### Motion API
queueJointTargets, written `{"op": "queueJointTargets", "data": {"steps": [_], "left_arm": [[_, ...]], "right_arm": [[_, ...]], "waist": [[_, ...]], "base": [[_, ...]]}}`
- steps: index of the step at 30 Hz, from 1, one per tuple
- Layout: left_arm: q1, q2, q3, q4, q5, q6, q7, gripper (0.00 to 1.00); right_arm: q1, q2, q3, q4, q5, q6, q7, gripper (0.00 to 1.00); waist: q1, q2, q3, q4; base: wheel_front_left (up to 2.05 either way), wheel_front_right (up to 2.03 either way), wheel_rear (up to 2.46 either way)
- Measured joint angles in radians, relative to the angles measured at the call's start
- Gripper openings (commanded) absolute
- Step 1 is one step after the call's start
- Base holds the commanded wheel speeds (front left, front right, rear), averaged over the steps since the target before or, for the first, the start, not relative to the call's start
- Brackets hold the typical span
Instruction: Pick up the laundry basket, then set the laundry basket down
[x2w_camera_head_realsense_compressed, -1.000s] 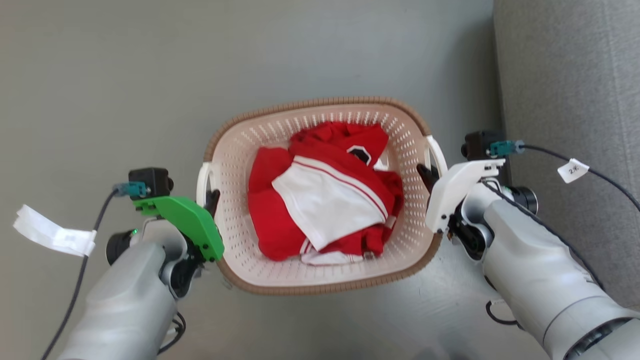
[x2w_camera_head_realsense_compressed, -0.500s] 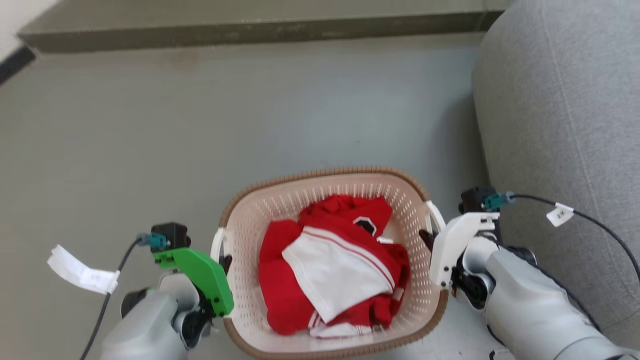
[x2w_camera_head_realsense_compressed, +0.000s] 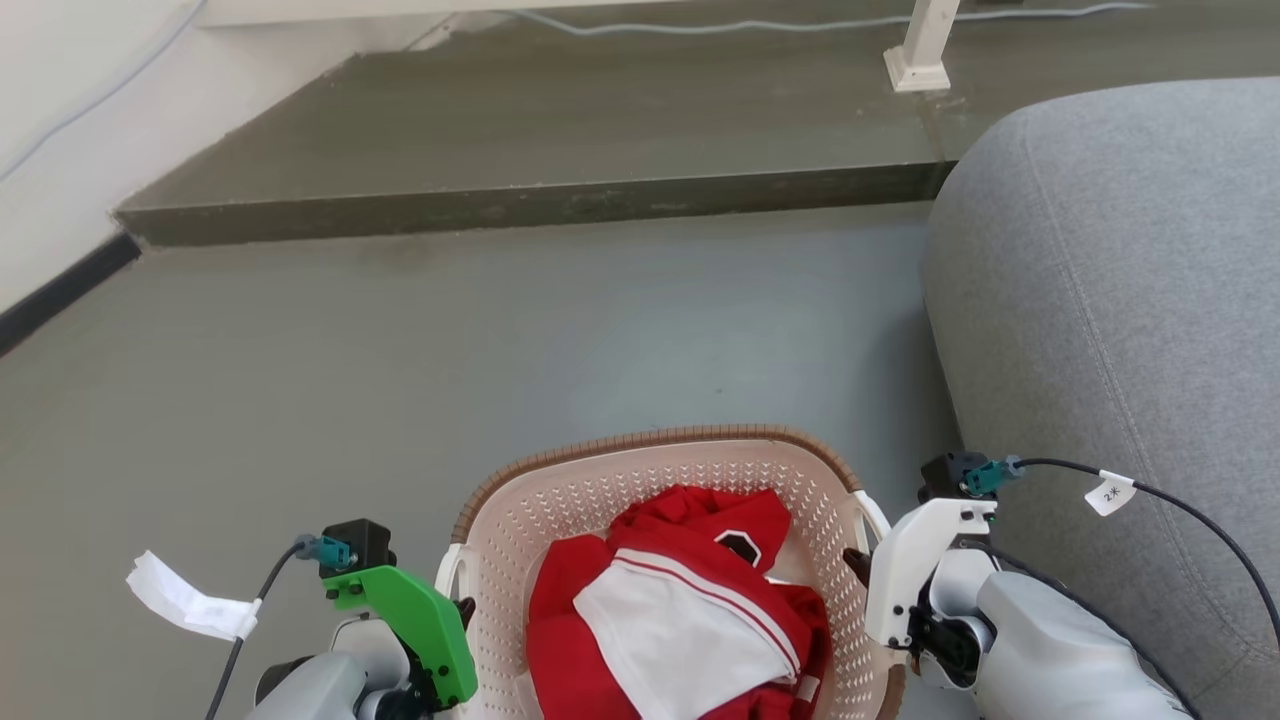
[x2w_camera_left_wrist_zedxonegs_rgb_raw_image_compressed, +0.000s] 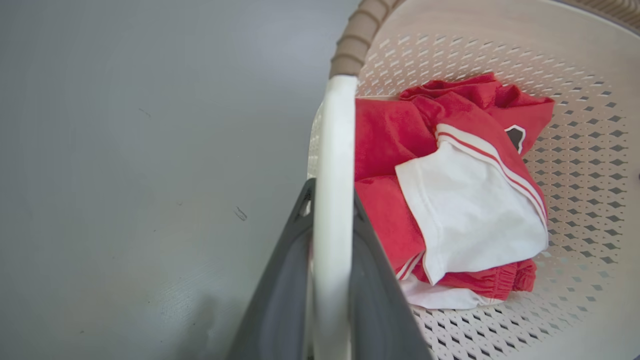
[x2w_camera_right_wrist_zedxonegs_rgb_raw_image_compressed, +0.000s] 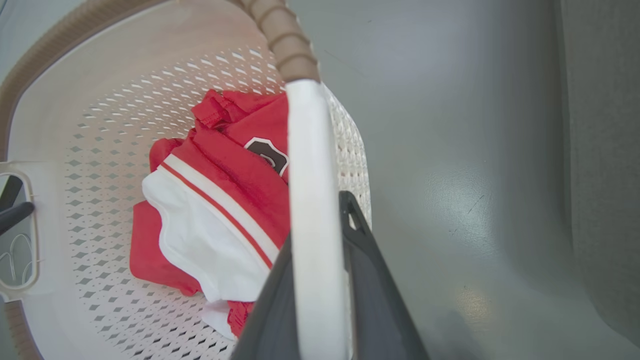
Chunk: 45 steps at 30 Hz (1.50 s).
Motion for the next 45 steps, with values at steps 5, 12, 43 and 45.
{"op": "queueJointTargets", "data": {"steps": [5,12,43,45], "left_arm": [[0.0,-0.002,-0.007,0.005,-0.003,0.0,0.014,0.0],[0.0,-0.002,-0.014,0.009,-0.011,0.0,0.023,0.0],[-0.002,-0.001,-0.025,0.012,-0.037,0.0,0.018,0.0],[-0.004,0.001,-0.024,0.01,-0.037,0.0,0.006,0.0]], "right_arm": [[0.0,0.0,0.007,0.01,0.012,0.0,0.01,0.0],[0.001,0.0,0.018,0.013,0.024,0.0,0.018,0.0],[-0.007,-0.001,0.055,0.021,0.062,0.0,0.017,0.0],[-0.011,-0.001,0.056,0.02,0.062,0.0,0.008,0.0]], "waist": [[0.0,0.0,-0.022,-0.004],[0.0,0.0,-0.027,-0.008],[0.0,0.0,0.001,-0.013],[0.0,0.0,0.012,-0.014]], "base": [[0.0,0.0,0.0],[0.0,0.0,0.0],[0.0,0.0,0.0],[0.0,0.0,0.0]]}}
